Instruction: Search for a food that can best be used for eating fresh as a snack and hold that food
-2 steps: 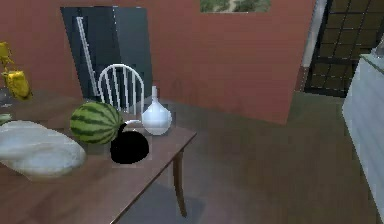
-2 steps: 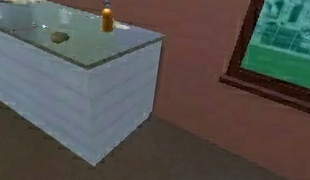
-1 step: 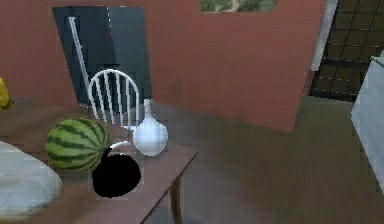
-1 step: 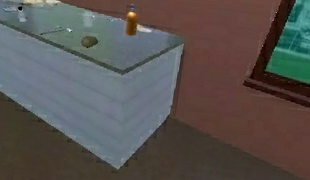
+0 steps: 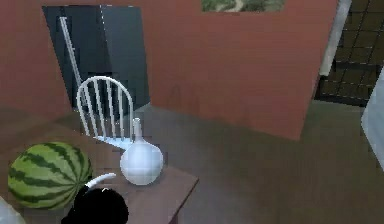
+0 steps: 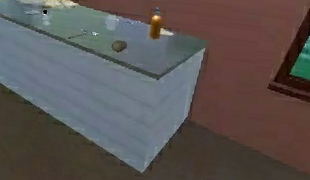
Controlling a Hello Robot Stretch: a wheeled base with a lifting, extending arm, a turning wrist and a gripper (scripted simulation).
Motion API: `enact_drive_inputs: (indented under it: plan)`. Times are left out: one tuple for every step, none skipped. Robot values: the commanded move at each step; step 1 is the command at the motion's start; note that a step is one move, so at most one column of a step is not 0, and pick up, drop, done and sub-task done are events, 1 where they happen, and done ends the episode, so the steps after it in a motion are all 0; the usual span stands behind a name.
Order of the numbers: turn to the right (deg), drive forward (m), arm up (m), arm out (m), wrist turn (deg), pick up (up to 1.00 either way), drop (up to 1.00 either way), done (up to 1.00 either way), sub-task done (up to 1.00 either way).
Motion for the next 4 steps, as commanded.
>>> enact_drive_inputs:
  plan:
    - [45.0, 0.0, 0.0, 0.0, 0.0, 0.0, 0.0, 0.0, 0.0]
    - [45.0, 0.0, 0.0, 0.0, 0.0, 0.0, 0.0, 0.0, 0.0]
    - [27.0, 0.0, 0.0, 0.0, 0.0, 0.0, 0.0, 0.0, 0.0]
    - [0.0, 0.15, 0.0, 0.0, 0.0, 0.0, 0.0, 0.0, 0.0]
